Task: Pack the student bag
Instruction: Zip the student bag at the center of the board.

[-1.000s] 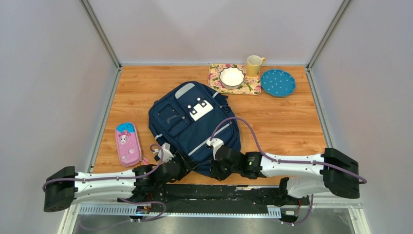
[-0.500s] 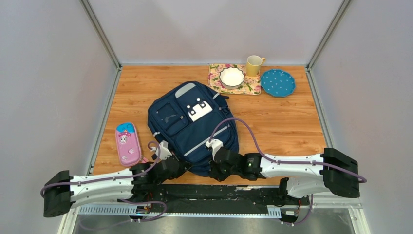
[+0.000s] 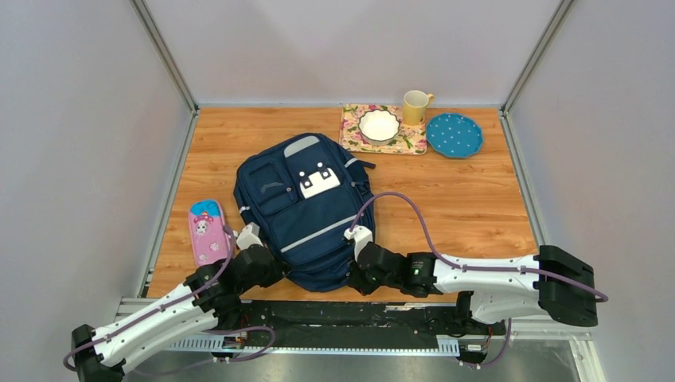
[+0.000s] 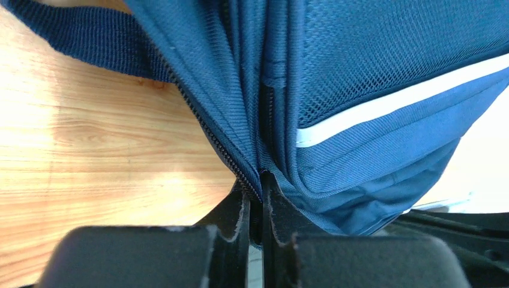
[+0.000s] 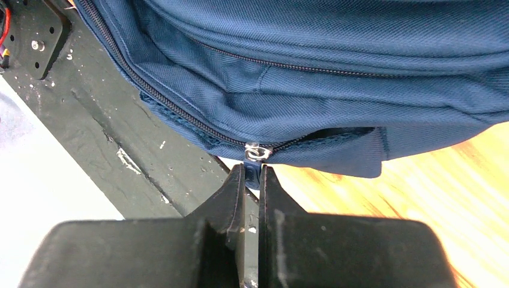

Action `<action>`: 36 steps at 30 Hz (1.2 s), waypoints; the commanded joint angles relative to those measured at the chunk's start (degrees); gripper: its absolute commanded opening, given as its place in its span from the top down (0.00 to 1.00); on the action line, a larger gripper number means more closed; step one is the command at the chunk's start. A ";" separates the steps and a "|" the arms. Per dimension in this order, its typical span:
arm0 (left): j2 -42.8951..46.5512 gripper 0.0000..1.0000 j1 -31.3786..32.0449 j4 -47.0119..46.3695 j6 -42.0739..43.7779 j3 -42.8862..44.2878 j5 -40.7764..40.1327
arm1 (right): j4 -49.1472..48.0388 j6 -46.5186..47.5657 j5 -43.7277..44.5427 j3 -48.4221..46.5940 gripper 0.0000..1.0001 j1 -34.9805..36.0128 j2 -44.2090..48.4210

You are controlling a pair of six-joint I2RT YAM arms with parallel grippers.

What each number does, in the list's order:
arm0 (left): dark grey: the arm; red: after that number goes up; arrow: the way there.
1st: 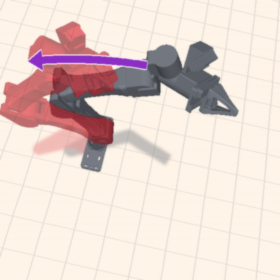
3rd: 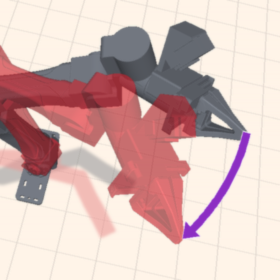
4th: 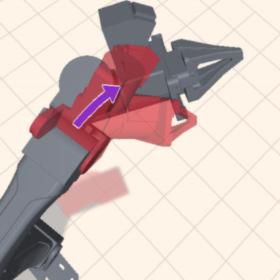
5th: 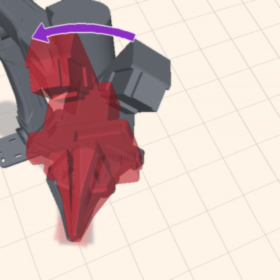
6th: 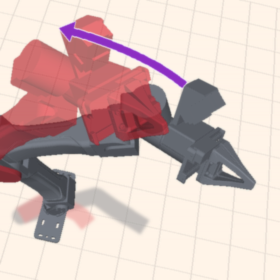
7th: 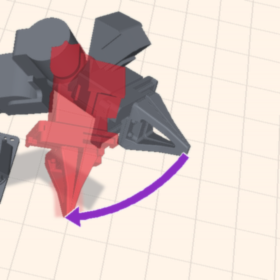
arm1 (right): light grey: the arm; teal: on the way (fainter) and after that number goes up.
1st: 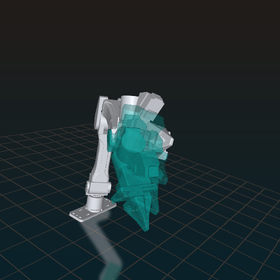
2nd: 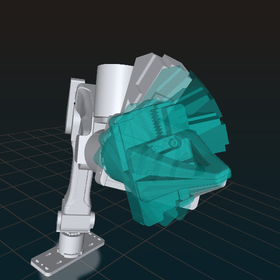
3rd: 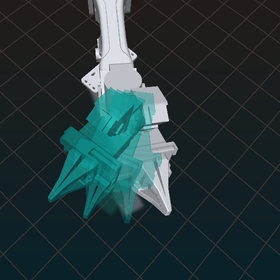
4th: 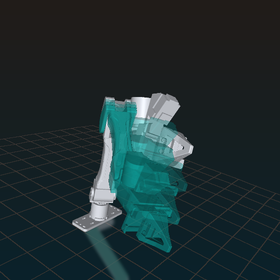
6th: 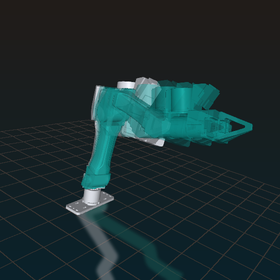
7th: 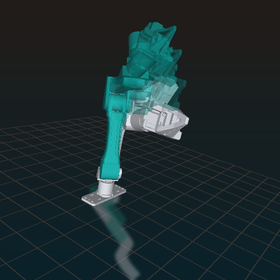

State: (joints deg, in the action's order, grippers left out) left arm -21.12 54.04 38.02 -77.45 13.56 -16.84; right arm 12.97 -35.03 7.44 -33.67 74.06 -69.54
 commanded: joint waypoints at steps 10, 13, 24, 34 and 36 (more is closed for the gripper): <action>-17.90 0.27 -0.87 19.72 28.81 24.39 -4.26 | 0.92 5.06 1.61 -0.26 1.00 -0.41 2.83; -16.59 0.26 -0.87 18.06 37.24 27.92 -1.19 | -0.22 4.09 1.26 0.53 1.00 -0.41 3.44; -23.94 0.25 9.14 -13.74 61.79 22.39 17.90 | -5.41 1.98 -2.34 3.00 1.00 -0.41 6.43; -34.24 0.24 13.81 -25.97 71.12 19.66 23.34 | -5.94 1.01 -3.92 3.96 1.00 -0.41 8.10; -35.38 0.24 13.81 -27.29 71.47 19.13 24.13 | -5.77 1.10 -4.89 4.23 1.00 -0.41 8.36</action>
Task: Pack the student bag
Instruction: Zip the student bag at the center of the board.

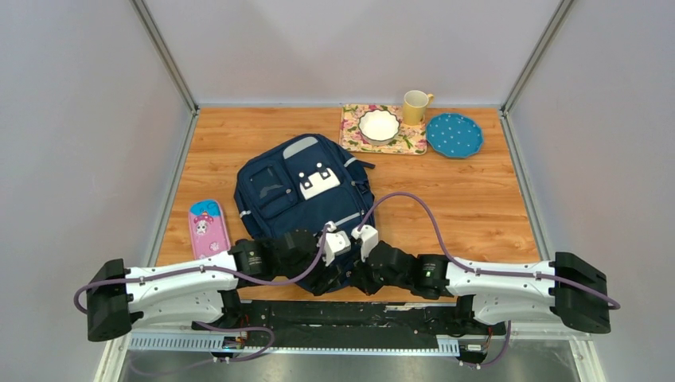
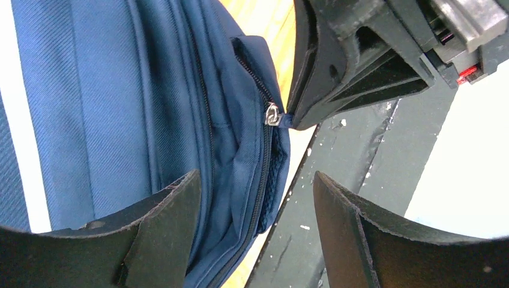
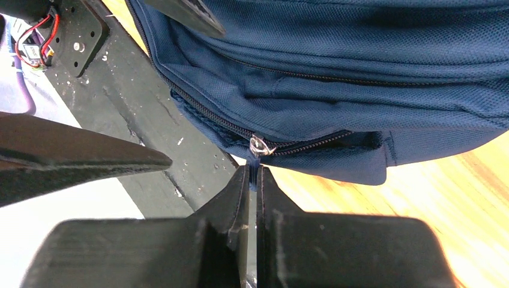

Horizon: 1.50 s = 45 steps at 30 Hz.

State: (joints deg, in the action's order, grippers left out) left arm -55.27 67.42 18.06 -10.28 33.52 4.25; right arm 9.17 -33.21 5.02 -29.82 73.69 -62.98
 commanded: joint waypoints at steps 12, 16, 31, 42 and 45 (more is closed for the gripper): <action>-9.86 0.52 2.10 -7.96 2.82 -1.52 5.68 | 1.37 -2.56 -3.09 0.12 1.00 -0.04 3.13; -9.95 0.76 2.37 -8.66 0.71 -3.19 3.14 | 1.47 -4.23 -1.77 0.91 1.00 -0.04 3.74; -5.21 1.00 2.37 -25.87 -10.54 -11.62 1.64 | -14.87 -19.78 2.10 10.74 0.83 -0.04 6.99; -4.85 1.00 2.37 -30.10 -12.39 -12.51 2.60 | -20.50 -21.11 2.63 13.48 0.60 -0.13 8.67; -4.85 1.00 2.37 -30.63 -12.48 -12.60 2.78 | -20.59 -20.67 3.24 12.69 0.59 -0.21 7.17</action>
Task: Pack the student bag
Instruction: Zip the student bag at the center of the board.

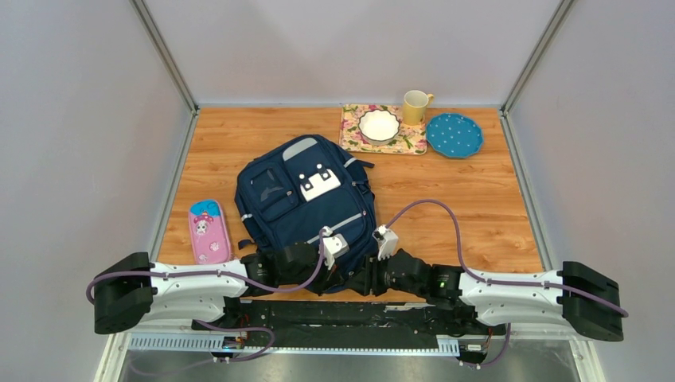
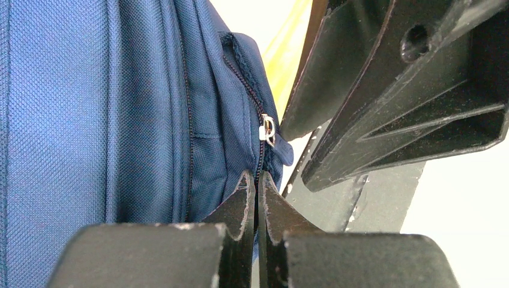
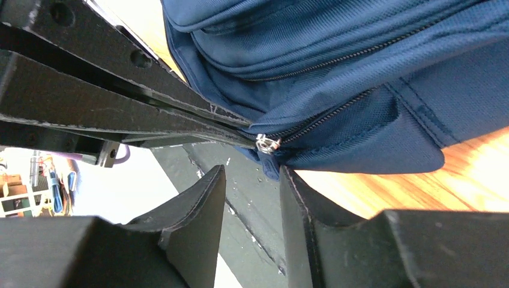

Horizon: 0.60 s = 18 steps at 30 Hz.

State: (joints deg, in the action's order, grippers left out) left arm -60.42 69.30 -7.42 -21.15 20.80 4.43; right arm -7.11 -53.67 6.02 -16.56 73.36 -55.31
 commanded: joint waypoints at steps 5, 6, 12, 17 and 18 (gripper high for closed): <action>0.48 1.00 0.40 -5.41 -1.62 0.56 2.78 | -4.05 -0.56 1.89 -1.64 0.60 0.03 -4.44; 0.57 1.00 0.49 -5.59 -1.70 0.47 2.96 | -4.31 -0.56 2.32 -1.64 0.60 0.03 -4.89; 1.36 1.00 0.40 -4.89 -1.62 0.65 4.01 | -4.05 0.49 4.87 -1.28 0.61 -0.15 -5.42; 2.33 1.00 0.49 -4.97 -1.71 -0.32 4.89 | -5.01 2.25 4.17 -1.64 0.59 -1.20 -4.55; 2.33 1.00 0.49 -4.62 -1.62 -0.32 4.98 | -6.23 3.21 3.22 -1.55 0.59 -1.29 -4.37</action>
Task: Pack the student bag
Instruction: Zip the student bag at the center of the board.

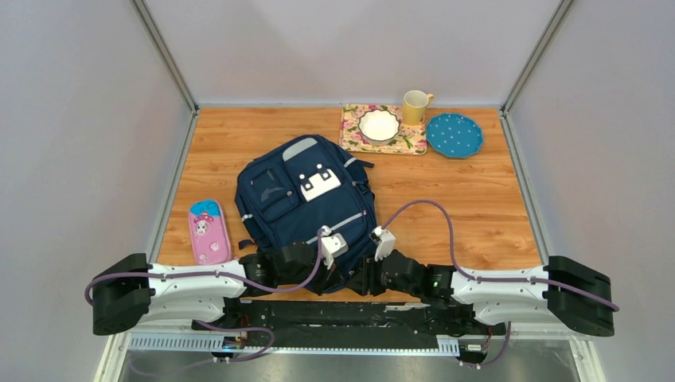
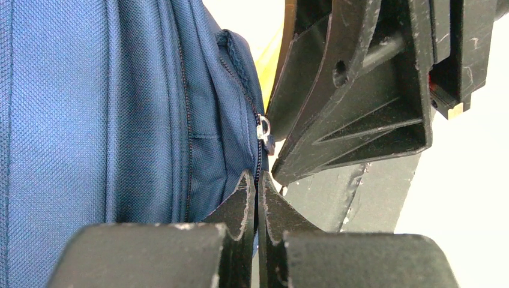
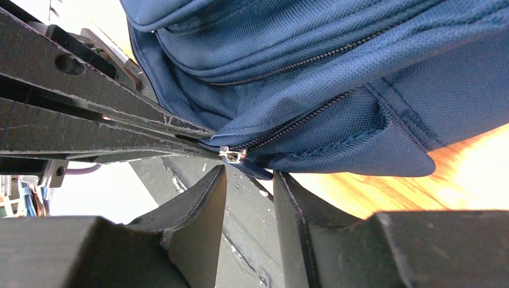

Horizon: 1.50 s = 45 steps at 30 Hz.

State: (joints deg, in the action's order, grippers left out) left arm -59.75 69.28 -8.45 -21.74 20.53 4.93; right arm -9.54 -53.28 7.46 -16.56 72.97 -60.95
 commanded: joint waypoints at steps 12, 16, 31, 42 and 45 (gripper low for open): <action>1.83 1.00 0.42 -1.58 -0.85 -0.23 4.21 | 3.89 4.93 4.30 -2.86 1.00 -1.16 3.82; 2.53 1.00 0.42 -0.69 -0.67 -0.14 3.33 | 6.81 6.69 4.31 -3.48 0.87 -1.25 6.10; 2.79 1.00 0.51 -2.01 -1.20 0.56 4.56 | 2.33 8.45 4.49 -6.12 0.56 -0.73 -0.39; 2.88 1.00 0.51 -1.13 -1.20 1.35 4.39 | 16.30 6.00 24.24 -12.53 0.67 4.37 -6.63; 2.79 1.00 0.51 -0.61 -1.12 1.61 4.21 | 19.99 6.08 28.11 -15.07 0.80 6.21 -9.18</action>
State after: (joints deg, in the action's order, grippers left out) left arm -57.98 69.04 -7.38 -21.74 20.16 4.89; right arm 4.62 -46.54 22.96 -27.73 77.71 -67.44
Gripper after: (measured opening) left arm 0.010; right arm 0.240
